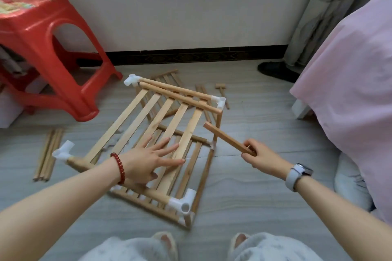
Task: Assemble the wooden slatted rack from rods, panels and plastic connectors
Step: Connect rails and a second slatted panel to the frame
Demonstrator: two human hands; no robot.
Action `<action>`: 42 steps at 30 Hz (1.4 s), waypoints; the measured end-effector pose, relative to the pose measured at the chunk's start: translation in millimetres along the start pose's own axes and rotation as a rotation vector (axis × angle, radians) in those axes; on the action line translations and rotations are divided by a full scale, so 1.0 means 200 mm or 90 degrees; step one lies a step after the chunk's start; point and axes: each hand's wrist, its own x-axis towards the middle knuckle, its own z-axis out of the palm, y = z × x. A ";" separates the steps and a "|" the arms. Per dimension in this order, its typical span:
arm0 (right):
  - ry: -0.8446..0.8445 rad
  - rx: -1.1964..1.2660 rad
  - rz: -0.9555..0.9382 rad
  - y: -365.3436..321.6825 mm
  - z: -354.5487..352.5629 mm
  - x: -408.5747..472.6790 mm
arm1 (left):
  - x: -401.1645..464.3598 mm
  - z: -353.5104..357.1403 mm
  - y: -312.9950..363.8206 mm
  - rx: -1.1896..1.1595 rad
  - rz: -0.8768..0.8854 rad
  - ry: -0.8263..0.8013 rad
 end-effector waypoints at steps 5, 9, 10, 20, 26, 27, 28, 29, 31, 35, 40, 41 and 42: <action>0.077 -0.177 -0.109 -0.20 0.09 0.07 | -0.15 0.01 -0.09 -0.094 -0.112 0.034; 0.187 -0.258 -0.151 -0.38 0.13 0.26 | -0.08 0.13 0.06 -0.318 -0.285 0.210; 0.183 -0.266 -0.141 -0.42 0.13 0.33 | -0.05 0.17 0.11 -0.315 -0.347 0.217; 0.176 -0.281 -0.034 -0.34 0.16 0.42 | 0.00 0.30 0.09 -0.232 -0.358 0.198; 0.212 -0.382 -0.017 -0.17 0.14 0.10 | -0.04 0.25 -0.02 -0.117 -0.191 0.178; 0.210 -0.403 -0.005 -0.16 0.15 0.05 | -0.03 0.23 -0.05 -0.089 -0.176 0.171; 0.206 -0.419 0.010 -0.15 0.16 0.00 | -0.02 0.22 -0.07 -0.063 -0.166 0.168; 0.199 -0.430 0.027 -0.15 0.17 -0.03 | -0.01 0.21 -0.08 -0.042 -0.161 0.169; 0.190 -0.435 0.058 -0.14 0.19 -0.10 | 0.02 0.19 -0.07 -0.007 -0.166 0.185; 0.150 -0.407 0.086 -0.19 0.15 -0.17 | 0.03 0.17 0.00 -0.119 -0.235 0.190; 0.231 -0.432 -0.025 -0.36 0.08 -0.24 | -0.15 0.22 0.06 -0.367 -0.386 0.483; 0.225 -0.413 -0.082 -0.41 0.08 -0.24 | -0.19 0.24 0.06 -0.412 -0.424 0.560; 0.195 -0.399 -0.135 -0.46 0.11 -0.23 | -0.23 0.26 0.05 -0.486 -0.451 0.612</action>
